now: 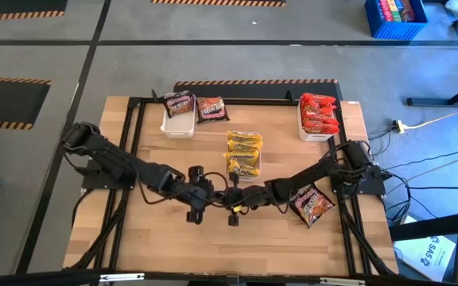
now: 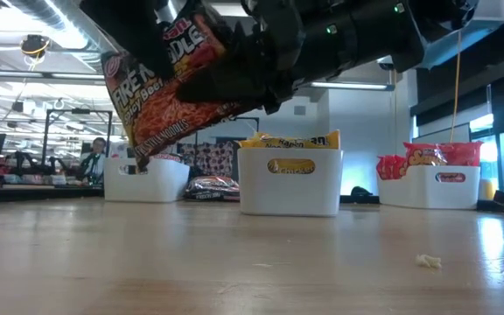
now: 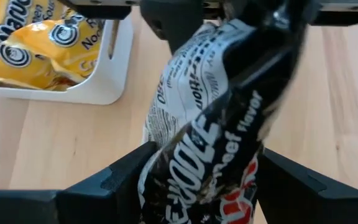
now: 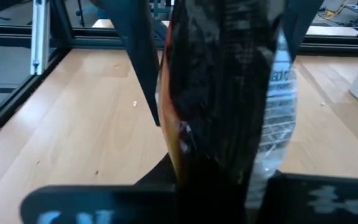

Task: Sort Maruchan noodles
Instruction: Put the black noodle pack into the white left bin

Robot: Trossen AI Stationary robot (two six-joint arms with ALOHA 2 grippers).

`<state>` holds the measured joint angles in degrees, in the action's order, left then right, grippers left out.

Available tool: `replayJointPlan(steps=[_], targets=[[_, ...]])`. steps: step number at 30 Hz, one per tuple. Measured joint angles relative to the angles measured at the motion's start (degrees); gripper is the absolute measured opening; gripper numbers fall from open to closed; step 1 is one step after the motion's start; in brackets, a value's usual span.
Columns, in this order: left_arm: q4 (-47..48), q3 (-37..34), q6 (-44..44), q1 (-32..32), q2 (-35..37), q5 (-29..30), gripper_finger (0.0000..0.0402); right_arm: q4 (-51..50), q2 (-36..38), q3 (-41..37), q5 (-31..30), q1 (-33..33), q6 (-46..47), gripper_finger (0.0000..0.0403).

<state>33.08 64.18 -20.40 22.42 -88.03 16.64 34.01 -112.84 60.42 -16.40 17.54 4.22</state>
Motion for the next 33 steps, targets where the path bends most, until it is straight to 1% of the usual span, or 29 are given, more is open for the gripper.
replayJointPlan(steps=[3,10,14,17,23,28,33], targets=[[0.2,0.0,-0.1,-0.4,0.0,-0.3,0.0227,0.0,0.0,0.0,0.0,0.0,0.0,0.0039],[0.7,0.0,-0.3,-0.4,0.0,-1.4,0.0163,0.0,0.0,0.0,0.5,0.0,0.1,0.0041],[0.8,0.0,-0.3,-0.4,0.0,-1.4,0.0148,0.1,0.0,0.0,0.9,0.0,1.3,0.0052],[0.9,0.0,-0.2,-0.4,0.0,-1.4,0.0146,0.3,0.0,0.0,0.9,0.0,1.3,0.0075],[2.0,0.0,0.0,-0.4,0.4,-1.3,0.0143,-0.1,0.3,0.1,1.2,0.1,1.2,0.0148],[6.2,-0.1,0.0,-0.5,2.3,-0.9,0.0142,-10.0,5.4,0.3,4.8,0.0,0.9,0.0184],[12.5,-0.1,-0.1,-1.6,6.1,0.3,0.0142,-25.1,13.2,0.2,8.4,0.2,3.2,0.0193]])
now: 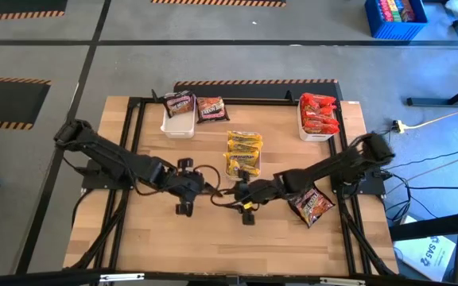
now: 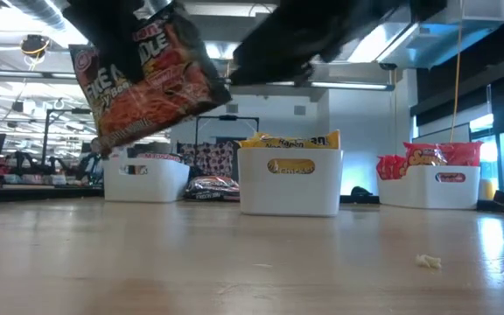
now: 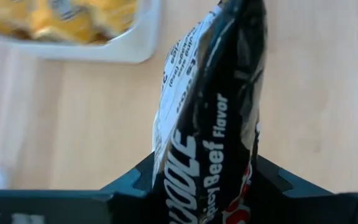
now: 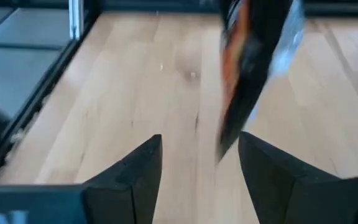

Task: Sort Maruchan noodles
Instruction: Put the black noodle pack into the white left bin

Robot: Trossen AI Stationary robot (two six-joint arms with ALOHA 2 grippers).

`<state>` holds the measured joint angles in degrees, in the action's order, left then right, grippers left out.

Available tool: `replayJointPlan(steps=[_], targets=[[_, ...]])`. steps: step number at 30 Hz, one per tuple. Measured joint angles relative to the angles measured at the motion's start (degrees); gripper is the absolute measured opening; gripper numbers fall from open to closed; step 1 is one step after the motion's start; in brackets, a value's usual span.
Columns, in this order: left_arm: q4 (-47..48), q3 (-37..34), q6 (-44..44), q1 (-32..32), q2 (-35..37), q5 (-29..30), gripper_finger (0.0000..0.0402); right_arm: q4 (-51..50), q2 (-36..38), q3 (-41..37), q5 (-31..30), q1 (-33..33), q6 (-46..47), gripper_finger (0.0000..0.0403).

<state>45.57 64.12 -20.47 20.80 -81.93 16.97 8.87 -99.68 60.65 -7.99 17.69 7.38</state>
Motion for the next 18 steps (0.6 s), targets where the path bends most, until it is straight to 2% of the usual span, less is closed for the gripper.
replayJointPlan(steps=[3,7,10,14,18], targets=[[4.7,0.0,-0.3,-2.1,3.0,0.9,0.0142,-7.5,4.0,-0.3,0.7,0.4,0.4,0.0193],[9.6,0.0,0.3,-6.5,6.4,1.5,0.0142,-15.7,6.9,-0.5,-1.7,2.1,0.3,0.0193],[12.0,0.0,2.8,-11.1,8.2,1.9,0.0142,-18.2,7.6,-1.1,-2.6,4.0,-1.2,0.0193],[14.1,0.0,7.8,-18.1,9.3,2.0,0.0142,-14.1,7.9,-5.9,6.7,5.7,-3.7,0.0193],[16.1,1.2,14.5,-26.6,8.8,1.9,0.0142,-4.3,9.4,-12.3,14.1,5.5,-3.2,0.0193]])
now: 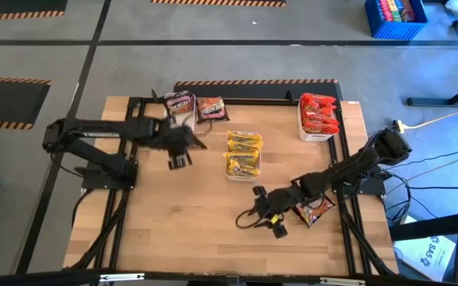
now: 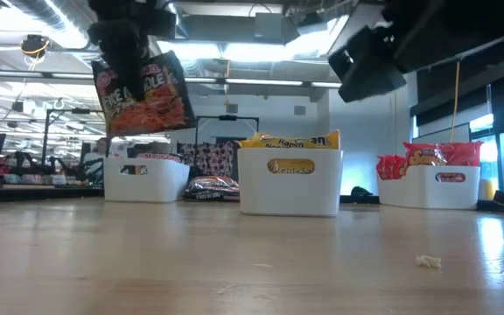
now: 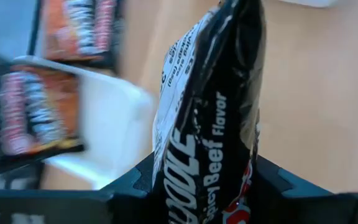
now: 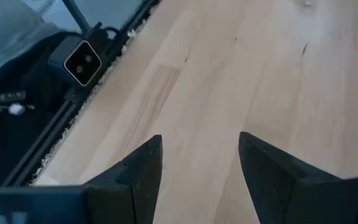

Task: Sort Maruchan noodles
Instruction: Put the black noodle pack into the white left bin

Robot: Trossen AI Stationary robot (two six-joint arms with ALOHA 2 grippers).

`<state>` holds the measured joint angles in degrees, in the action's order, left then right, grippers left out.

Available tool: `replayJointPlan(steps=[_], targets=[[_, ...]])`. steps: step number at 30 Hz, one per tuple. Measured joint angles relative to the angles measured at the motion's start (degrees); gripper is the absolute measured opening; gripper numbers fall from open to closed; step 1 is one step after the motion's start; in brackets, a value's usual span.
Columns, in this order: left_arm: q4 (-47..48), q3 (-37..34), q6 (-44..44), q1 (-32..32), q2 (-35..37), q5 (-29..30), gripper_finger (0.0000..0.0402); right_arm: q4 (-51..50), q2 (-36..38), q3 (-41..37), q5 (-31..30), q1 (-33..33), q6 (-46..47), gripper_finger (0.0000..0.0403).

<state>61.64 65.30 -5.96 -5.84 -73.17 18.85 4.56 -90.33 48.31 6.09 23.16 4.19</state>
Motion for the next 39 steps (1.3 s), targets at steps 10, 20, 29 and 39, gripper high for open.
replayJointPlan(steps=[10,20,29,39], targets=[[5.0,11.2,18.3,-20.3,-4.1,0.0,0.0142,8.4,8.7,-9.9,1.0,-2.0,1.2,0.0193],[0.7,11.7,33.7,-35.8,-13.7,0.1,0.0142,7.0,10.7,-10.6,1.1,-6.7,-1.9,0.0193],[-3.7,11.6,39.5,-42.6,-21.3,-5.6,0.0143,6.1,10.7,-10.6,7.5,-12.6,-3.0,0.0193],[-6.5,11.6,41.7,-45.7,-23.3,-16.5,0.0143,5.9,10.7,-10.6,10.0,-15.8,-4.2,0.0193]])
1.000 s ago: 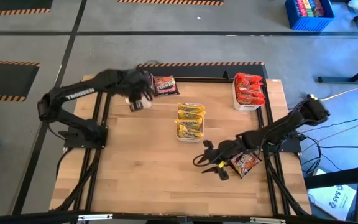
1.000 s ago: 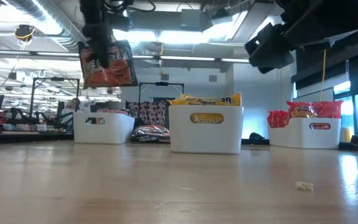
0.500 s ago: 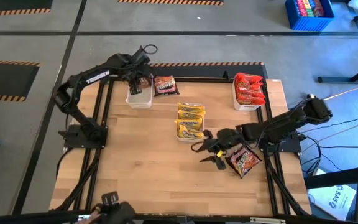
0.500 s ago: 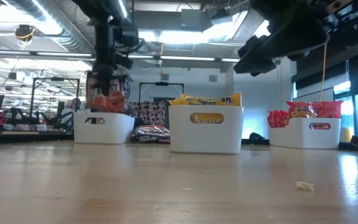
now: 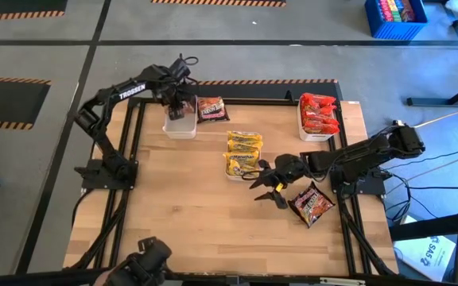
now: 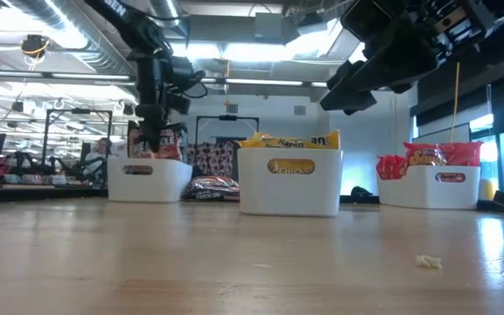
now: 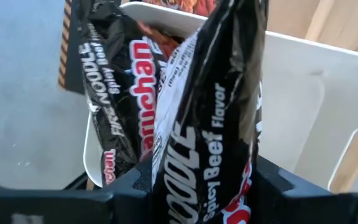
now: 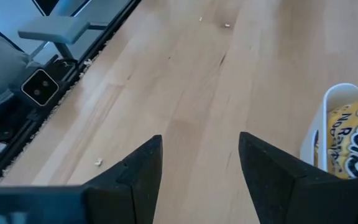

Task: Sort Maruchan noodles
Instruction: Put the black noodle pack into the white left bin

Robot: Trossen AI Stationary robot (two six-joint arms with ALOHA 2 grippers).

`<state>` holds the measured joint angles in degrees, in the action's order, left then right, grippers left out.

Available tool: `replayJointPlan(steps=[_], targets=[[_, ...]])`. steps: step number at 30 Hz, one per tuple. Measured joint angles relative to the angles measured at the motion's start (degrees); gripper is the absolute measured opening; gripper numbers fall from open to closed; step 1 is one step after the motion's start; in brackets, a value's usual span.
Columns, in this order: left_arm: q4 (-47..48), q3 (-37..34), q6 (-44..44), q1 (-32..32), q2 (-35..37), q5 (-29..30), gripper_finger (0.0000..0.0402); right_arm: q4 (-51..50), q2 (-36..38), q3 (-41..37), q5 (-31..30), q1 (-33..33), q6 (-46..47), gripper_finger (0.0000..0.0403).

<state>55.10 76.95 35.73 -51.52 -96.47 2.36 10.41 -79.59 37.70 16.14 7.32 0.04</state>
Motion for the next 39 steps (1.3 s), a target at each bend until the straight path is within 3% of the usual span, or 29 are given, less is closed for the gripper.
replayJointPlan(steps=[9,20,27,32,39], targets=[[-2.2,0.0,0.0,-1.3,0.0,-4.4,0.0143,0.0,0.0,0.0,0.0,0.1,-0.4,0.0193],[-0.1,2.3,-1.0,1.4,0.5,3.8,0.0143,0.0,0.0,0.0,0.0,0.1,-0.4,0.0193],[-0.1,6.5,-3.0,1.4,0.5,-1.1,0.0143,0.0,0.0,0.0,0.0,0.1,-0.4,0.0193],[-0.5,4.7,-3.1,0.4,0.5,-3.9,0.0143,0.0,0.0,0.0,0.0,0.1,-0.4,0.0193],[-0.9,0.6,-2.6,-1.3,0.5,-2.3,0.0143,0.0,0.0,0.0,0.0,0.1,-0.5,0.0193]])
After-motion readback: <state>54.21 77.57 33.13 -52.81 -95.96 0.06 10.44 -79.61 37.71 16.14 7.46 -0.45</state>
